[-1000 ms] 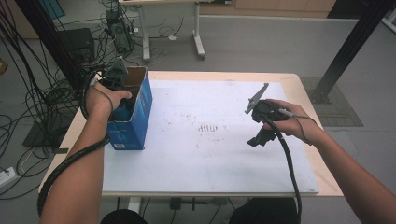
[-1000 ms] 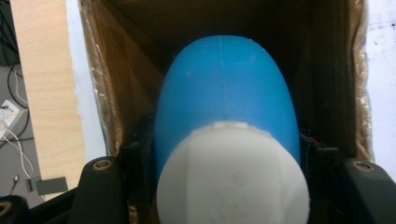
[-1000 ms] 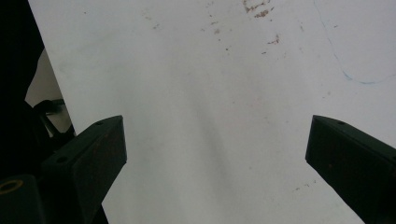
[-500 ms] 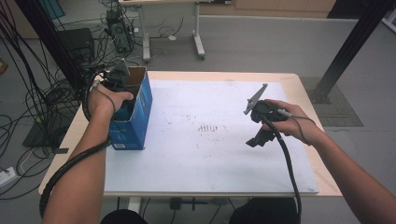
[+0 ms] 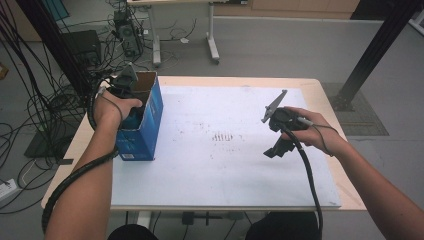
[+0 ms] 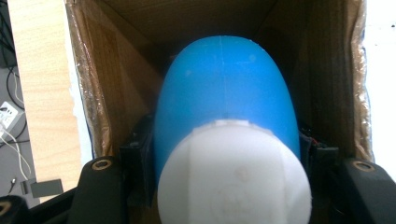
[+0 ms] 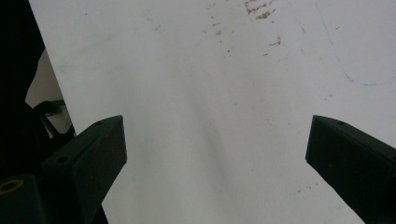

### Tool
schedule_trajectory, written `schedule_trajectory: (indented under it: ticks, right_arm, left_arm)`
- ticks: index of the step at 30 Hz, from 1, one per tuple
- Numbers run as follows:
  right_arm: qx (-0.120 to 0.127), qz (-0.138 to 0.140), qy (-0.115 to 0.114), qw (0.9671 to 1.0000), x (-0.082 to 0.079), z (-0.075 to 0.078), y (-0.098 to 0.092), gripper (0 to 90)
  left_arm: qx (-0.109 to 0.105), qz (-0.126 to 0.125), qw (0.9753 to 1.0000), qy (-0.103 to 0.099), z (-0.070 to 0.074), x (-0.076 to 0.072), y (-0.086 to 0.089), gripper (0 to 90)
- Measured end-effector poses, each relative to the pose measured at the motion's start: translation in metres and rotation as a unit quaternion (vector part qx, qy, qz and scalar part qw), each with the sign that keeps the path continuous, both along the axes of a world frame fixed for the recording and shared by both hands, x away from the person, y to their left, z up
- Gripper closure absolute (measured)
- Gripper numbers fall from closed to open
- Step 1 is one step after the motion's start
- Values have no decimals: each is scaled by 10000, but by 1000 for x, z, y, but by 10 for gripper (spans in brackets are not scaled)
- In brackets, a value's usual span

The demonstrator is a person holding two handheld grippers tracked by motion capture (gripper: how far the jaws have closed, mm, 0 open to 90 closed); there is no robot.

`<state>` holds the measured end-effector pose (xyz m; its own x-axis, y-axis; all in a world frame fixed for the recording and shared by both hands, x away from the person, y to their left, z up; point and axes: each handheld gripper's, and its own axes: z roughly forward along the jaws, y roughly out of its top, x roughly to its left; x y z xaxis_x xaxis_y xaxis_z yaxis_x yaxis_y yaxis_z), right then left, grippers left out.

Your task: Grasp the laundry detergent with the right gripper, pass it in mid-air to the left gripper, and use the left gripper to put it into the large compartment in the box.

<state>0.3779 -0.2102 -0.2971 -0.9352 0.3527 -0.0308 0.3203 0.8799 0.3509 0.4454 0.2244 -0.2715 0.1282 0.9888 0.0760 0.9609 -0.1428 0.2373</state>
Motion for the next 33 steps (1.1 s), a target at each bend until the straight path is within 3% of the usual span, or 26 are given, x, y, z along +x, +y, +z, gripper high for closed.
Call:
schedule_trajectory:
  ticks: [33]
  right_arm:
    - [-13,-16,-3,10000,0,1,0,52]
  left_arm:
    - [-17,58,10000,-34,0,-1,1,377]
